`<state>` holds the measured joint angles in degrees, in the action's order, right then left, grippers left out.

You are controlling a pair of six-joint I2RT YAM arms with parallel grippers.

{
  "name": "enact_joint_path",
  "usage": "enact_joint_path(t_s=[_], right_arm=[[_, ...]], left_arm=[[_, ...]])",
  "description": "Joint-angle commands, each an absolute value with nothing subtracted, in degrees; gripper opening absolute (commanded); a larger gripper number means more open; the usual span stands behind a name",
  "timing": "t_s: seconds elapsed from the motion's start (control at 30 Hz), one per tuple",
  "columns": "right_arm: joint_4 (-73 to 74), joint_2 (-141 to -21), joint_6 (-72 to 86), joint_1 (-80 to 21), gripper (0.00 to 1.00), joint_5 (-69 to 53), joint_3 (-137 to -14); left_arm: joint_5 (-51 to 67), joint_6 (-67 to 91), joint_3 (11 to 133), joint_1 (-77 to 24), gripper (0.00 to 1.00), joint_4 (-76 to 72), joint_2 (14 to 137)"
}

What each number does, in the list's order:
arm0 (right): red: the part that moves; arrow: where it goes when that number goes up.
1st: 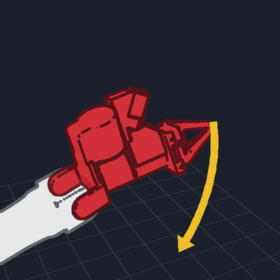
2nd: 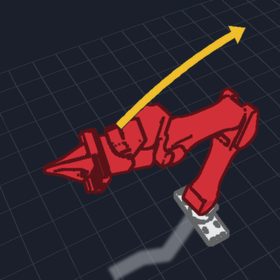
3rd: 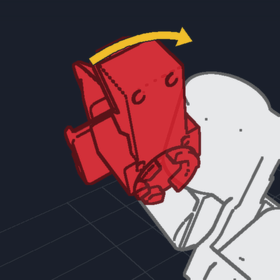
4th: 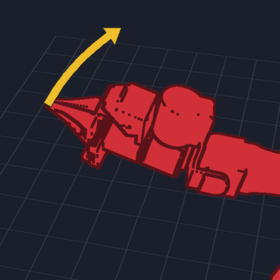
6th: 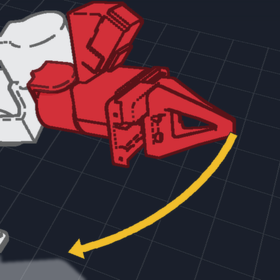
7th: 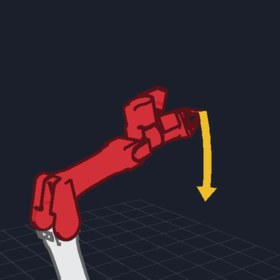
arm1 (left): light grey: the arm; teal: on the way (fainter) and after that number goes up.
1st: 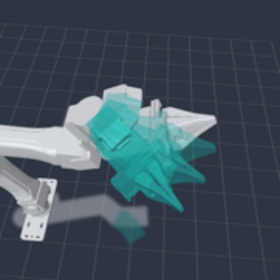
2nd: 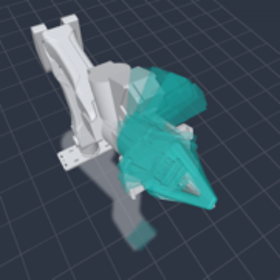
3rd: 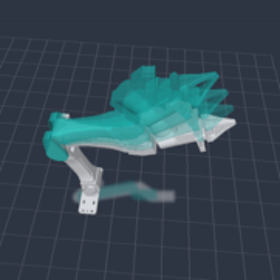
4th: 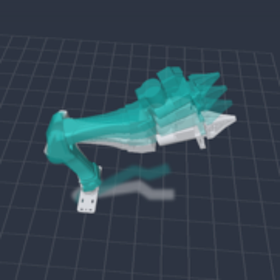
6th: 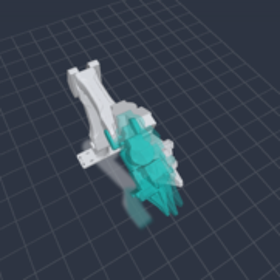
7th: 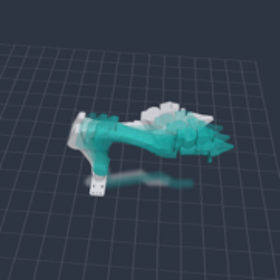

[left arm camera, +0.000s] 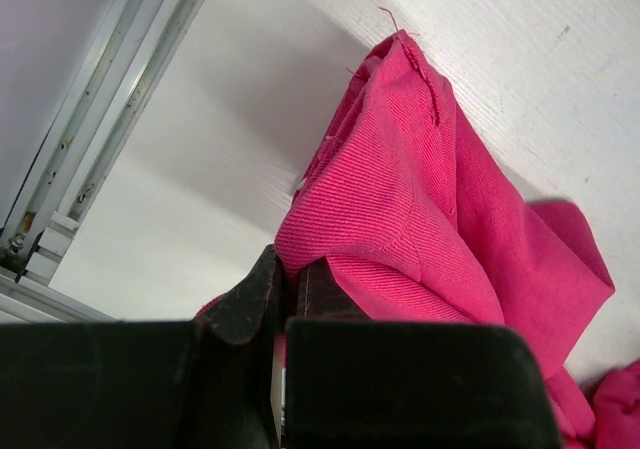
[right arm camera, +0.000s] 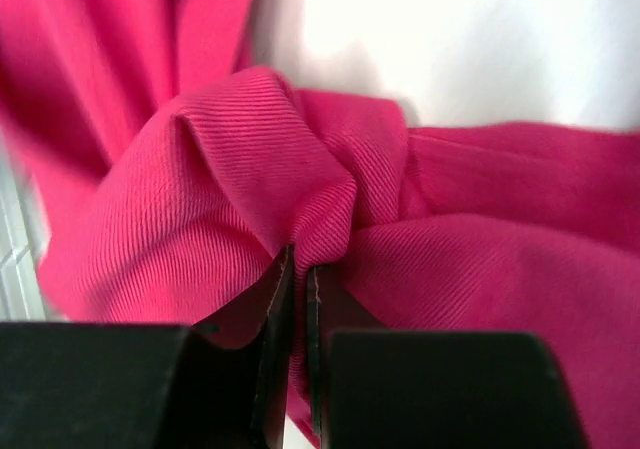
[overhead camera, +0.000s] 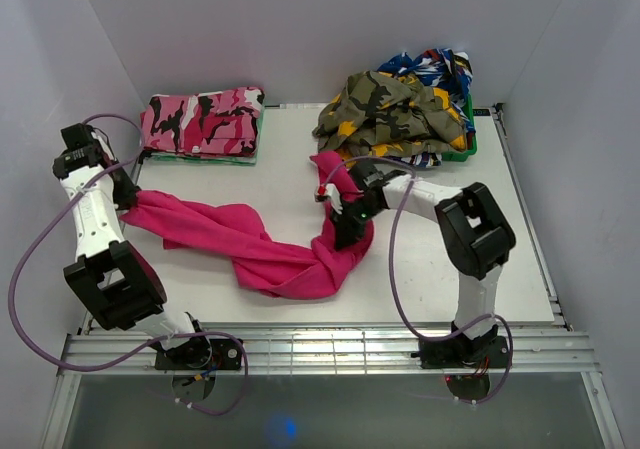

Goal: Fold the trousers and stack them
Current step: Flatten the trousers out

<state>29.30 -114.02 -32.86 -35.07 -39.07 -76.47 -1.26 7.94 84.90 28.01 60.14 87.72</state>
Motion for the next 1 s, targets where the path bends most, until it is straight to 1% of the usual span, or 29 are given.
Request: enact_joint_path(t_s=[0.0, 0.1, 0.2, 0.33, 0.43, 0.53, 0.6, 0.63, 0.67, 0.73, 0.77, 0.8, 0.87, 0.9, 0.97], right_arm=[[48.51, -108.48, -37.96, -30.68, 0.08, -36.73, -62.34], [51.57, -101.28, -40.42, -28.39, 0.08, -36.66, -54.08], [53.7, -95.74, -41.05, -26.11, 0.08, -36.13, -53.43], [60.89, -92.82, -42.19, -22.25, 0.08, -39.28, -60.7], [61.52, -86.15, -41.14, -16.98, 0.08, -37.71, -65.11], [61.52, -78.85, -42.09, -5.23, 0.08, -35.25, -71.18], [61.17, -74.04, -43.32, -0.72, 0.08, -34.72, -74.17], [60.65, -72.44, -44.2, 4.43, 0.08, -34.11, -74.53], [57.95, -69.55, -44.9, 6.57, 0.08, -33.49, -74.1], [54.94, -67.42, -46.31, 11.92, 0.08, -31.92, -73.22], [53.02, -66.37, -47.36, 13.43, 0.08, -31.12, -72.6], [47.86, -66.36, -47.37, 14.49, 0.08, -28.68, -70.77], [43.26, -67.4, -47.9, 16.43, 0.08, -26.29, -69.7], [37.24, -69.33, -47.73, 16.96, 0.08, -24.63, -68.57], [33.42, -74.06, -47.64, 17.4, 0.08, -23.65, -68.82]], left_arm=[[-2.02, 7.47, 85.78, 28.83, 0.0, 56.17, 86.84], [-1.15, 7.29, 84.03, 28.83, 0.0, 54.94, 87.1], [-0.09, 7.56, 83.15, 28.83, 0.0, 54.49, 88.5], [6.14, 6.68, 83.67, 28.83, 0.0, 55.46, 90.26], [3.97, 5.28, 83.85, 28.83, 0.0, 55.81, 88.43], [0.97, 2.74, 82.09, 28.92, 0.0, 56.07, 84.66], [0.88, 2.2, 81.04, 29.0, 0.0, 56.16, 82.71], [0.79, 2.11, 81.04, 29.09, 0.0, 56.16, 81.92], [0.88, 2.11, 81.38, 29.09, 0.0, 56.08, 80.87], [-0.79, 2.89, 83.74, 29.09, 0.0, 55.99, 80.68], [-0.18, 3.07, 84.98, 29.09, 0.0, 56.16, 81.64], [2.52, 3.42, 86.38, 29.09, 0.0, 56.95, 82.52], [3.42, 5.09, 91.21, 29.09, 0.0, 57.48, 85.06], [4.04, 5.62, 92.88, 29.09, 0.0, 57.83, 88.38], [5.09, 7.81, 98.07, 29.09, 0.0, 58.18, 92.18]])
